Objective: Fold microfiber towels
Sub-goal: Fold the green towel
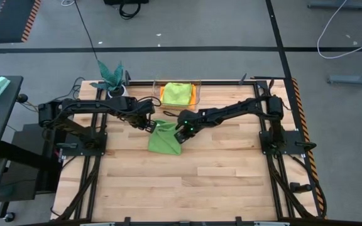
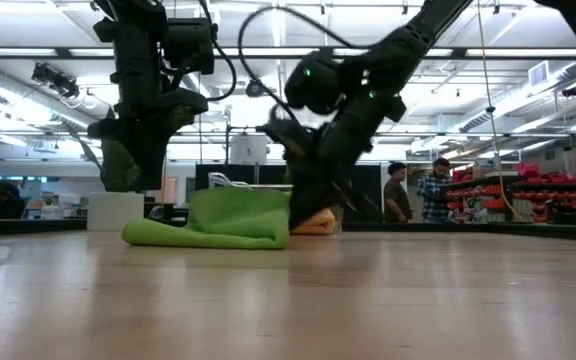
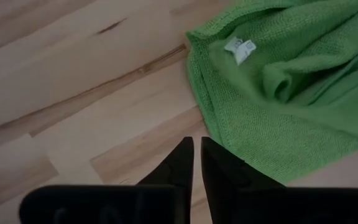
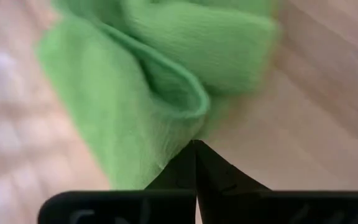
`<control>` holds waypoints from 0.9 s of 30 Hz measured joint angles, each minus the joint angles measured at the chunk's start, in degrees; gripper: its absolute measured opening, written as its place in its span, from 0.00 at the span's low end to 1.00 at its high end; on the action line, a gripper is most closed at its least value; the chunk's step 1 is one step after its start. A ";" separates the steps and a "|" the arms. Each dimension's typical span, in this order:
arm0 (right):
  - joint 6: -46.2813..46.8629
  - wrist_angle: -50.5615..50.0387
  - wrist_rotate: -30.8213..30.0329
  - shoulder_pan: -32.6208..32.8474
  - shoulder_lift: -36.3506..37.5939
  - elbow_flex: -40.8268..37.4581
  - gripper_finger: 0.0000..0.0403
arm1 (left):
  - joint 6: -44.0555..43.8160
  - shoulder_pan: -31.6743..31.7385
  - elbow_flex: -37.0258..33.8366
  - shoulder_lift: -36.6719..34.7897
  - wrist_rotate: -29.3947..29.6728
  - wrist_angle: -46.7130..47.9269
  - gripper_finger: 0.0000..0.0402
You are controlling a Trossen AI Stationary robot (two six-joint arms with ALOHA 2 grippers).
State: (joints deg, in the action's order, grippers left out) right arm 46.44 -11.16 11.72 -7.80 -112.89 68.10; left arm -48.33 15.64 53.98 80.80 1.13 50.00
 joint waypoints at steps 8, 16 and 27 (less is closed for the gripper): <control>-0.53 1.00 -0.64 2.80 0.97 2.38 0.00 | -0.53 -0.09 0.00 0.01 -0.94 0.07 0.07; -0.53 7.96 2.25 4.17 -0.58 2.47 0.00 | -0.25 0.00 0.01 0.01 -0.96 -0.10 0.09; -2.51 7.66 3.53 5.82 -1.21 2.66 0.00 | -2.10 -0.13 0.00 0.01 -1.06 -0.28 0.07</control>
State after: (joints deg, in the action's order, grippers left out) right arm 43.93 -3.50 15.25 -1.98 -114.10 70.76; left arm -50.43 15.51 53.98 80.82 0.06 49.71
